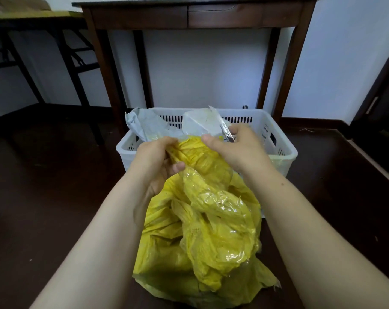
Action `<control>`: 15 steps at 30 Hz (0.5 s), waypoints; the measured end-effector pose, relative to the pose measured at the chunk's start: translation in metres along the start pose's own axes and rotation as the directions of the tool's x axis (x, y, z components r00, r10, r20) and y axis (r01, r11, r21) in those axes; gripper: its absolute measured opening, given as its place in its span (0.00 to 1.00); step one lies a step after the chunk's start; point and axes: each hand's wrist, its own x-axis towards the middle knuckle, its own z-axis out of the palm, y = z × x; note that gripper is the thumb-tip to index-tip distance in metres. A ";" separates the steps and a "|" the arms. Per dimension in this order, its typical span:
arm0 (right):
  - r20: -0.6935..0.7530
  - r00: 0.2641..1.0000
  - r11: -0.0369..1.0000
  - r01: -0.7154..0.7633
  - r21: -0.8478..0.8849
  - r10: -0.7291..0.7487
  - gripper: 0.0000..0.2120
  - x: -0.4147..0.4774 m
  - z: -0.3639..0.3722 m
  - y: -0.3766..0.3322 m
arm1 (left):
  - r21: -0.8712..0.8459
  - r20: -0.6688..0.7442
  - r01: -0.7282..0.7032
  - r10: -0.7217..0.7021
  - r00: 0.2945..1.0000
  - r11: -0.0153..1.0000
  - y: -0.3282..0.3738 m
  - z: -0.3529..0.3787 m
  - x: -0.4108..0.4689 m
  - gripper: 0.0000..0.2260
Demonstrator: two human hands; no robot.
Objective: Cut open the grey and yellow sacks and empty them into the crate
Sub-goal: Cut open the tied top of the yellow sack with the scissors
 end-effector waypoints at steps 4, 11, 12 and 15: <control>0.179 0.982 0.964 -0.100 0.245 0.056 0.13 -0.001 0.003 0.016 | 0.071 0.080 0.030 -0.035 0.996 0.997 0.005 -0.002 -0.008 0.09; 0.083 0.997 0.908 -0.032 0.418 -0.004 0.10 0.002 0.011 0.017 | 0.570 0.159 -0.676 0.745 0.648 0.467 0.033 -0.004 -0.027 0.19; 0.081 0.997 0.898 -0.029 0.439 -0.007 0.10 0.002 0.012 0.017 | 0.641 0.274 -0.707 0.771 0.575 0.299 0.033 0.000 -0.030 0.18; 0.066 0.998 0.883 -0.031 0.468 -0.001 0.15 0.004 0.017 0.016 | 0.745 0.496 -0.666 0.624 0.603 0.051 0.022 0.010 -0.029 0.18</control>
